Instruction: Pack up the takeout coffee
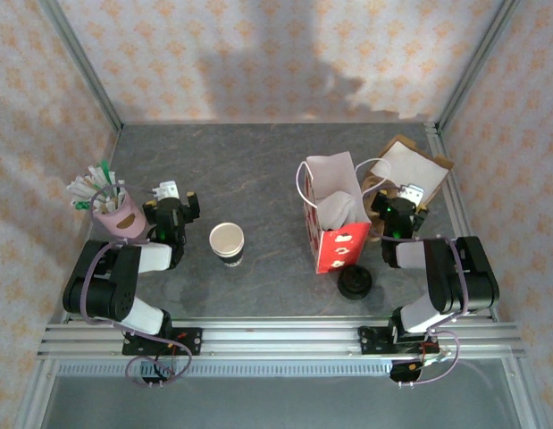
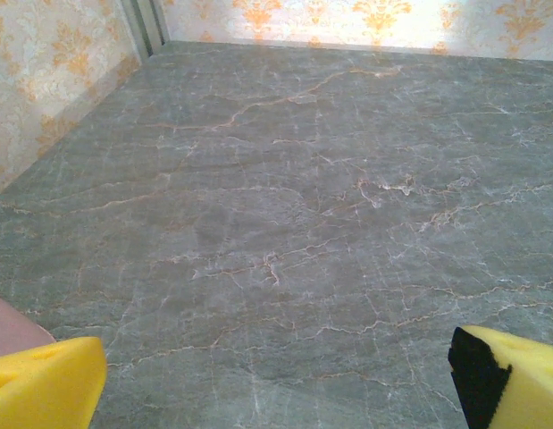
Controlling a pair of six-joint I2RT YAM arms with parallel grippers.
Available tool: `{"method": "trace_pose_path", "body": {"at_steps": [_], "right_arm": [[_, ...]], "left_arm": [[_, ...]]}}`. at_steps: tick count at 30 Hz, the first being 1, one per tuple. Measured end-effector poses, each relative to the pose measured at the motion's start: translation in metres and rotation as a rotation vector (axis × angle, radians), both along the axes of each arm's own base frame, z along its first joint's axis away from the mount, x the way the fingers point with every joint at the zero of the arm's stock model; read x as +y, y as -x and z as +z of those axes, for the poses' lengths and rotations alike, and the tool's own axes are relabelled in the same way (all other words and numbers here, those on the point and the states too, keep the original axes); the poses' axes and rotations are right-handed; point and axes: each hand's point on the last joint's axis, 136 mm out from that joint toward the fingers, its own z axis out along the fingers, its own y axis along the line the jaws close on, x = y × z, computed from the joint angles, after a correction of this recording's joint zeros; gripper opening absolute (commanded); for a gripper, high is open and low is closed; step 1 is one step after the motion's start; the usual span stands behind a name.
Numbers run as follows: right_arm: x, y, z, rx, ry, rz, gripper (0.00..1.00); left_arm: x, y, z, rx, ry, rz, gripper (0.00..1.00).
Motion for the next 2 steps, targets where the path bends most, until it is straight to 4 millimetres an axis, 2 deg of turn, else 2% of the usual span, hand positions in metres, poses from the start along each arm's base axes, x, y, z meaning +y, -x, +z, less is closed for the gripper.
{"method": "trace_pose_path", "body": {"at_steps": [2], "right_arm": [[0.0005,-0.0001,-0.0002,0.001,0.001,0.004,0.99]], "left_arm": [[0.0000,0.0000,0.0000,0.000,0.000,0.000,1.00]]}}
